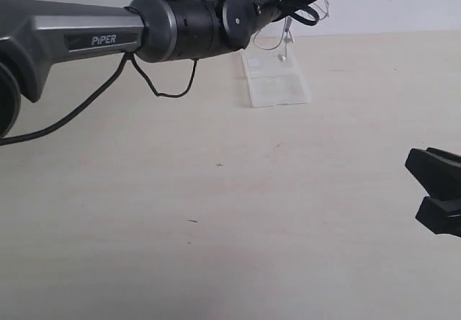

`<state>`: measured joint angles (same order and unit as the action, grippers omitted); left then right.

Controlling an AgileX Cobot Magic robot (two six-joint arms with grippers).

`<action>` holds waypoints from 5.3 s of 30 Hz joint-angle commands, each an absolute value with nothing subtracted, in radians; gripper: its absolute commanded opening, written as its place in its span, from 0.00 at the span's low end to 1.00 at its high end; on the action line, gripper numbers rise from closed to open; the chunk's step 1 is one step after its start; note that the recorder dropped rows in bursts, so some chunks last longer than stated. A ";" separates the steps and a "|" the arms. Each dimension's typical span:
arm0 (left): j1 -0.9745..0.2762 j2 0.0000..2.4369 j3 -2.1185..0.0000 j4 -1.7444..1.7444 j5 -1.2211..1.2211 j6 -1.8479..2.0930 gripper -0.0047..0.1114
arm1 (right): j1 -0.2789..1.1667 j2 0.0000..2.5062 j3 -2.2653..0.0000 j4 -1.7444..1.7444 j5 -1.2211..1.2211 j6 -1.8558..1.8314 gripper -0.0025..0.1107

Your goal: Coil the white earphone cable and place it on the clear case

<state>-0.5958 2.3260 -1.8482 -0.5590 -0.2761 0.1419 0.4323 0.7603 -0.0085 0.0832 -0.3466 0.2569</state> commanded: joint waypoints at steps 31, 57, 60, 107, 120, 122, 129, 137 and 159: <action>-0.703 2.528 -1.941 -1.012 -0.681 0.528 0.04 | 0.430 0.754 -0.004 0.072 -0.339 0.294 0.21; -0.712 2.594 -2.000 -1.092 -0.738 0.547 0.04 | 0.430 0.754 -0.004 0.070 -0.318 0.320 0.21; -0.712 2.594 -2.000 -1.092 -0.729 0.549 0.04 | 0.430 0.754 -0.004 0.070 -0.318 0.320 0.21; -0.709 2.609 -2.000 -1.210 -0.638 0.567 0.04 | 0.430 0.754 -0.004 0.070 -0.304 0.320 0.21; -0.709 2.615 -2.012 -1.271 -0.638 0.566 0.04 | 0.430 0.754 -0.004 0.070 -0.304 0.320 0.21; -0.709 2.615 -2.012 -1.271 -0.633 0.540 0.04 | 0.430 0.754 -0.004 0.070 -0.304 0.320 0.21; -0.709 2.615 -2.019 -1.262 -0.612 0.432 0.04 | 0.430 0.754 -0.004 0.070 -0.303 0.320 0.21; -0.708 2.615 -2.029 -1.262 -0.575 0.425 0.25 | 0.430 0.754 -0.004 0.070 -0.303 0.318 0.21; -0.708 2.615 -2.070 -1.257 -0.551 0.364 0.53 | 0.430 0.754 -0.004 0.070 -0.293 0.318 0.21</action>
